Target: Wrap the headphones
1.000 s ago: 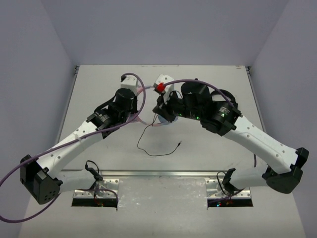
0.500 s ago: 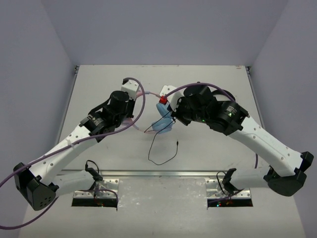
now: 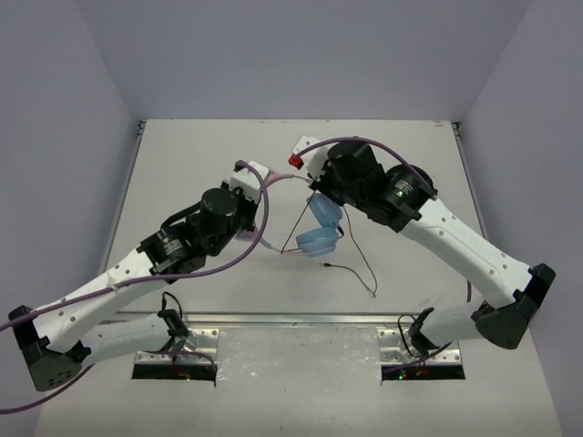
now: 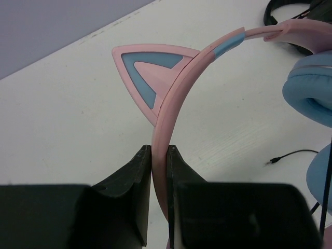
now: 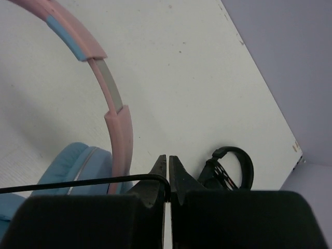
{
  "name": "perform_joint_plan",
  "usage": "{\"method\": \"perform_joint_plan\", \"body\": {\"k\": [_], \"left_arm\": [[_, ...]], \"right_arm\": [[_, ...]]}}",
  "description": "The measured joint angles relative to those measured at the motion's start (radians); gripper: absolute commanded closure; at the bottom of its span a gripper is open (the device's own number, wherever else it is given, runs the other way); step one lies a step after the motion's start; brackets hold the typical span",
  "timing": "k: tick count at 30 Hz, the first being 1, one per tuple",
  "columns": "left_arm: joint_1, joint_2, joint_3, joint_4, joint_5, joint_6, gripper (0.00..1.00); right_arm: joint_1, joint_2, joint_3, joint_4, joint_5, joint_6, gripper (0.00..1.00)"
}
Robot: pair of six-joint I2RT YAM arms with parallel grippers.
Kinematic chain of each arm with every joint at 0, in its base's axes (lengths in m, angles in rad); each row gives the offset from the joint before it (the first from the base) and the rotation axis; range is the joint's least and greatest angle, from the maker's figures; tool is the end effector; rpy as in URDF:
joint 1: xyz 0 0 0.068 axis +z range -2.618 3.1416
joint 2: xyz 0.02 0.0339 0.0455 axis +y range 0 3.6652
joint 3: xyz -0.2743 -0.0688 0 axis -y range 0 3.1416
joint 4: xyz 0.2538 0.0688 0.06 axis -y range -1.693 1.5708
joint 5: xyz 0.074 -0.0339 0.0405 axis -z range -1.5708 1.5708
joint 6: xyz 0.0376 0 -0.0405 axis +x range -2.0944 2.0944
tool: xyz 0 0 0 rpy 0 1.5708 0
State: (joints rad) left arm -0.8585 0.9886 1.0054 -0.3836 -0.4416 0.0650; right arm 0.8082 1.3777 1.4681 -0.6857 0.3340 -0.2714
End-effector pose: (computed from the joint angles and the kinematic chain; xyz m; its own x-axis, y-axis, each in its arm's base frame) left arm 0.1577 -0.1581 0.3681 -0.2064 0.3289 -0.9216 0.4378 0.8733 0.2136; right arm 0.2199 0.2123 0.4040 -0.2403 -0.6182 -0.7484 -0.5813 0.7091 -0.3991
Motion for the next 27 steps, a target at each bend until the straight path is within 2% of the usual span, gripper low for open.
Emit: {"method": "perform_joint_plan", "body": {"k": [3, 10, 19, 27], "left_arm": [[0.003, -0.04, -0.003, 0.003, 0.031, 0.01, 1.0], [-0.005, -0.053, -0.003, -0.024, 0.161, 0.032, 1.0], [-0.006, -0.072, -0.002, -0.024, 0.203, 0.028, 1.0], [-0.005, -0.136, 0.001, -0.028, 0.286, 0.006, 1.0]], "right_arm": [[-0.018, -0.026, -0.044, 0.048, -0.056, -0.018, 0.99], [-0.03, -0.208, -0.255, 0.215, -0.254, -0.032, 0.99], [-0.093, -0.227, -0.311, 0.287, -0.401, 0.012, 0.99], [-0.158, -0.227, -0.329, 0.339, -0.628, 0.097, 0.96]]}}
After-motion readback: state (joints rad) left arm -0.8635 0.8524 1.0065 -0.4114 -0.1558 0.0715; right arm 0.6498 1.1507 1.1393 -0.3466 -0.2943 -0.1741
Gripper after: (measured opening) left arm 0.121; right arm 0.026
